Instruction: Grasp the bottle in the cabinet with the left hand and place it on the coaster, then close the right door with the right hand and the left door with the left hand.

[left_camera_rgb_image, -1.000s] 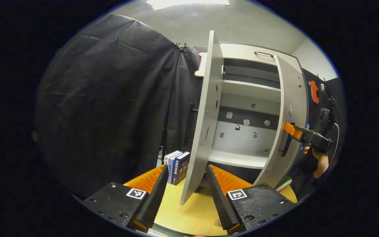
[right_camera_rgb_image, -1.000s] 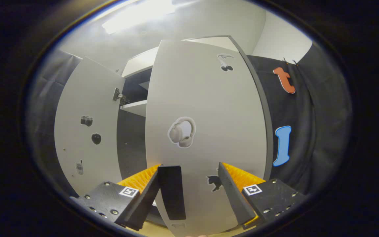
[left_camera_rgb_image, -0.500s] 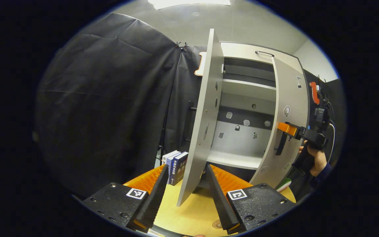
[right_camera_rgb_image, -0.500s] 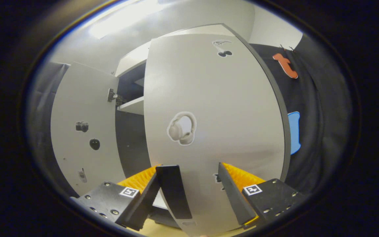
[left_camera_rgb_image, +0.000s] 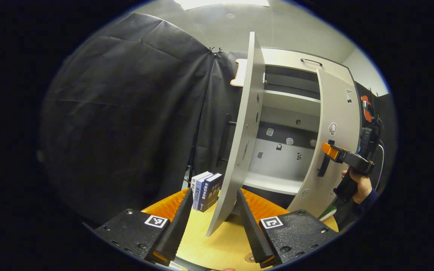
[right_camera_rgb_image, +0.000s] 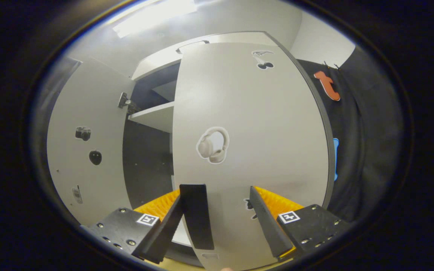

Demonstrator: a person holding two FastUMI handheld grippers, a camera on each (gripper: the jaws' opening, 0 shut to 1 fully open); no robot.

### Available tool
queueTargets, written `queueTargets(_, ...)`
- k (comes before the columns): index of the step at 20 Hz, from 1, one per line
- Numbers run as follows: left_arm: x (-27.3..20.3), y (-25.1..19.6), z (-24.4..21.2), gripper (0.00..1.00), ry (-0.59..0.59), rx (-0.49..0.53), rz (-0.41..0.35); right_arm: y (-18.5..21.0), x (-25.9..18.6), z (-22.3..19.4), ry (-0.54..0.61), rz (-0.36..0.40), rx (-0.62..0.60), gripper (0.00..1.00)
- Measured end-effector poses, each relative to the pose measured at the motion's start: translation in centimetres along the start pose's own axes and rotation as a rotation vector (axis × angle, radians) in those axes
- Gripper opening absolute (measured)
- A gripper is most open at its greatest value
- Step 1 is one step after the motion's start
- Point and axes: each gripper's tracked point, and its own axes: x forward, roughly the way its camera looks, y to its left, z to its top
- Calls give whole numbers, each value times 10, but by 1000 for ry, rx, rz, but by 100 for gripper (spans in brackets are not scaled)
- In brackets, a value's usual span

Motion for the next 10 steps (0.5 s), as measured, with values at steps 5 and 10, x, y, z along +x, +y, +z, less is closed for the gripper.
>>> queueTargets(5, -1, -2, 3, 75, -3, 4, -11, 1, 0, -3, 7, 4, -8, 100)
queueTargets(10, -1, -1, 0, 75, -13, 6, -20, 2, 1, -5, 10, 10, -9, 100)
